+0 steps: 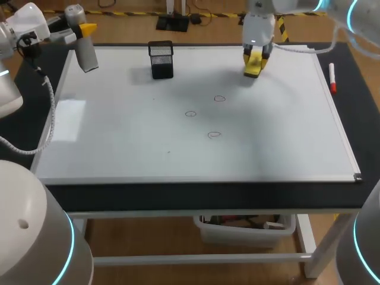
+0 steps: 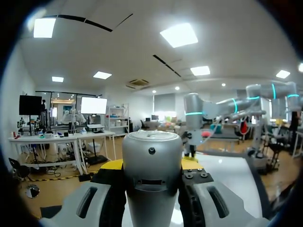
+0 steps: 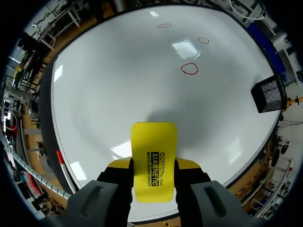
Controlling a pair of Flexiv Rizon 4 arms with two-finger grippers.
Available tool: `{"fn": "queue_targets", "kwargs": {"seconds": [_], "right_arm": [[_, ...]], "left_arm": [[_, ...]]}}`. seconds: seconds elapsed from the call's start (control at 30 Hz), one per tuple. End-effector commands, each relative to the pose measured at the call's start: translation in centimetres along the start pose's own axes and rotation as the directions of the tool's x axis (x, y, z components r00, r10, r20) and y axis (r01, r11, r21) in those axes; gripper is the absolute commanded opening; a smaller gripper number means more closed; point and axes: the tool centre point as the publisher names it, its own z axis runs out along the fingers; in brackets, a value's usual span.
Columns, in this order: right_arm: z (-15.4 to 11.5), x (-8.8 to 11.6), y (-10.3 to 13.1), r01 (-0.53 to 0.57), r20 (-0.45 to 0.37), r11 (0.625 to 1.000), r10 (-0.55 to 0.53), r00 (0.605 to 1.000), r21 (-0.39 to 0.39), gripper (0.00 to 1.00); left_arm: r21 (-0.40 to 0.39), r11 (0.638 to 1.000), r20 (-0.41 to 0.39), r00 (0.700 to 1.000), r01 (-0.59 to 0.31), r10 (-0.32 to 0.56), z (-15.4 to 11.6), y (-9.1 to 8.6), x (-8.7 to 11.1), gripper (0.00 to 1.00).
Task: Pick up the inspection probe, press it on each red-marked spot on the whiteboard one by one, put down the probe, pick up the eraser, and wipe off all the red marks.
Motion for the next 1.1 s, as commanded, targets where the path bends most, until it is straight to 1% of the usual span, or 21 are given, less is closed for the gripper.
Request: {"fn": "queue_targets", "kwargs": {"seconds": [0.03,0.07,0.17,0.27,0.47,0.63,0.73,1.1], "right_arm": [[-2.8,5.0,3.4,-0.036,0.024,0.987,0.033,0.999,0.154,0.0],[-2.8,5.7,3.5,-0.056,0.024,0.986,0.053,0.998,0.159,0.0],[-3.2,6.7,4.3,-0.09,0.02,0.981,0.088,0.996,0.17,0.0],[-3.1,8.3,4.6,-0.128,0.018,0.974,0.127,0.992,0.188,0.0],[-3.3,10.3,5.8,-0.183,0.012,0.96,0.185,0.983,0.213,0.0],[-3.0,11.7,6.5,-0.225,0.029,0.951,0.224,0.974,0.211,0.0],[-2.8,12.2,6.6,-0.247,0.039,0.947,0.244,0.969,0.204,0.0],[-2.2,14.8,6.4,-0.302,0.073,0.935,0.293,0.953,0.186,0.0]], "left_arm": [[0.004,1.0,0.002,1.0,-0.002,0.002,0.1,0.0,0.0,0.0],[0.004,1.0,0.002,1.0,-0.002,0.002,0.1,0.0,0.0,0.0],[0.004,1.0,0.002,1.0,-0.002,0.002,0.1,0.0,0.0,0.0],[0.004,1.0,0.002,1.0,-0.002,0.002,0.1,0.0,0.0,0.0],[0.004,1.0,0.002,1.0,-0.002,0.002,0.1,0.0,0.0,0.0],[0.004,1.0,0.002,1.0,-0.002,0.002,0.1,0.0,0.0,0.0],[0.004,1.0,0.002,1.0,-0.002,0.002,0.1,0.0,0.0,0.0],[0.004,1.0,0.002,1.0,-0.002,0.002,0.1,0.0,0.0,0.0]]}}
